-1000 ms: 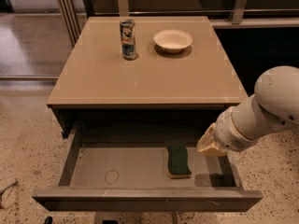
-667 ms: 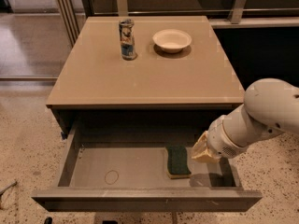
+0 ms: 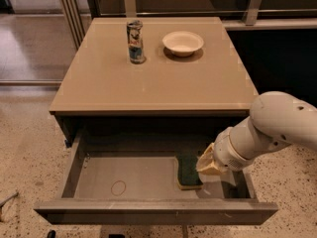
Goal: Pick sponge from top drawer and place on counter
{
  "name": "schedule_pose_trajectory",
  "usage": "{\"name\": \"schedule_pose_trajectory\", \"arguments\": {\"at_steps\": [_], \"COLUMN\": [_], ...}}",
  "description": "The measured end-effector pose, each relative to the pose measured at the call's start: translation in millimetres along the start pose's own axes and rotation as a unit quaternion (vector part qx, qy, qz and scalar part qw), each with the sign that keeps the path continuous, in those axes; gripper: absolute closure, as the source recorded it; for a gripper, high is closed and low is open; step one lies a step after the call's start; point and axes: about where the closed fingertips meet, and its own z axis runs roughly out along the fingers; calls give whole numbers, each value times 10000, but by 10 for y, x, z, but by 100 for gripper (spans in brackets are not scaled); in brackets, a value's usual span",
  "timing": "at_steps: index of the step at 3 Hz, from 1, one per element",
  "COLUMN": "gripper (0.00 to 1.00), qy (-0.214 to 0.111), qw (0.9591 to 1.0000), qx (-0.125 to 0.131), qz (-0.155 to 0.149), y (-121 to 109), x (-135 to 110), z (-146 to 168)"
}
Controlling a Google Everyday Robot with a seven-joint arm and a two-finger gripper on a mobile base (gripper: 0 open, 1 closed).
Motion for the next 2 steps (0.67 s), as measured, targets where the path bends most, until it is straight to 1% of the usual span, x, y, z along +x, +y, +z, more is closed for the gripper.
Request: {"name": "schedule_pose_trajectory", "arguments": {"at_steps": [1,2], "gripper": [45,46], "qy": [-37,-31], "qw": [10000,9998], "qx": [-67,-166], "qz": [-59,-84], "y": [-16,-1], "x": [-38,-40], "z": [120,245]}}
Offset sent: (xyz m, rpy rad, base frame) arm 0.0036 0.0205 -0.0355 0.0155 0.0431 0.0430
